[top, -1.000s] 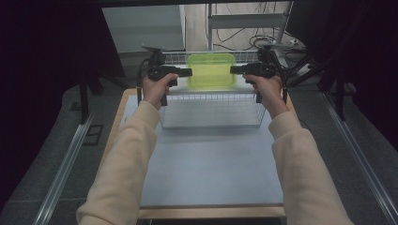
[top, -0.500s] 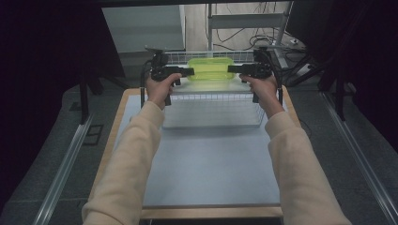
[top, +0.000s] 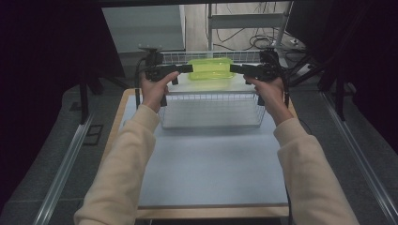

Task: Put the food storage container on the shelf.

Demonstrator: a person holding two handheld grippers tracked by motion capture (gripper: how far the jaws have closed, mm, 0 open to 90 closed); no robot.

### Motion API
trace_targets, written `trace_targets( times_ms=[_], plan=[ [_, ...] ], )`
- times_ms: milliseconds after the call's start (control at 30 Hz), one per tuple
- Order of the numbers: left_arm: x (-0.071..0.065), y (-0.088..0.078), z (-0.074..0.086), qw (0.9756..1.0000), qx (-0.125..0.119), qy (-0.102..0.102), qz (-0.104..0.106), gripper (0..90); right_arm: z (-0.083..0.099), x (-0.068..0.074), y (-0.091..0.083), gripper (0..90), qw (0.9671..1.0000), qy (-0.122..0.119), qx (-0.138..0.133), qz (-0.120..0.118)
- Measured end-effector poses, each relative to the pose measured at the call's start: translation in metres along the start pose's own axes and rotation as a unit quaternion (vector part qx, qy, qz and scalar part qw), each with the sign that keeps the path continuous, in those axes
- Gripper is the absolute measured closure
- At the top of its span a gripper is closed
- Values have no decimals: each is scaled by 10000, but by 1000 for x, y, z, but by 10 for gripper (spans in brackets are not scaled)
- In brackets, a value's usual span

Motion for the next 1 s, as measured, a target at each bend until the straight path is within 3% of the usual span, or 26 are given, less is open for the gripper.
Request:
trace_targets(
  times_ms=[167,333,400,667,1000],
  plan=[
    [-9,-17,17,9996,-69,288,-51,266,10,1,-21,331,9999,-65,-3,-118],
    [-17,-36,40,9984,-104,554,-39,263,31,4,-40,332,9995,-218,-71,-215],
    [-19,-43,51,9983,-138,555,76,262,41,6,-46,332,9990,-317,-59,-302],
    [-25,-60,106,9963,-169,730,417,261,87,17,-66,334,9956,-655,111,-663],
    [-21,-67,173,9935,96,991,556,262,146,35,-91,334,9891,-933,188,-1121]
  ],
)
Point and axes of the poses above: each handheld gripper's, and its own axes: y roughly forward along the jaws, z roughly out of its underside, x roughly to its left, the point moved 2 cm from there along y, roughly forward along the jaws, and after that the axes turned 4 degrees about -z, right-handed, at the moved point
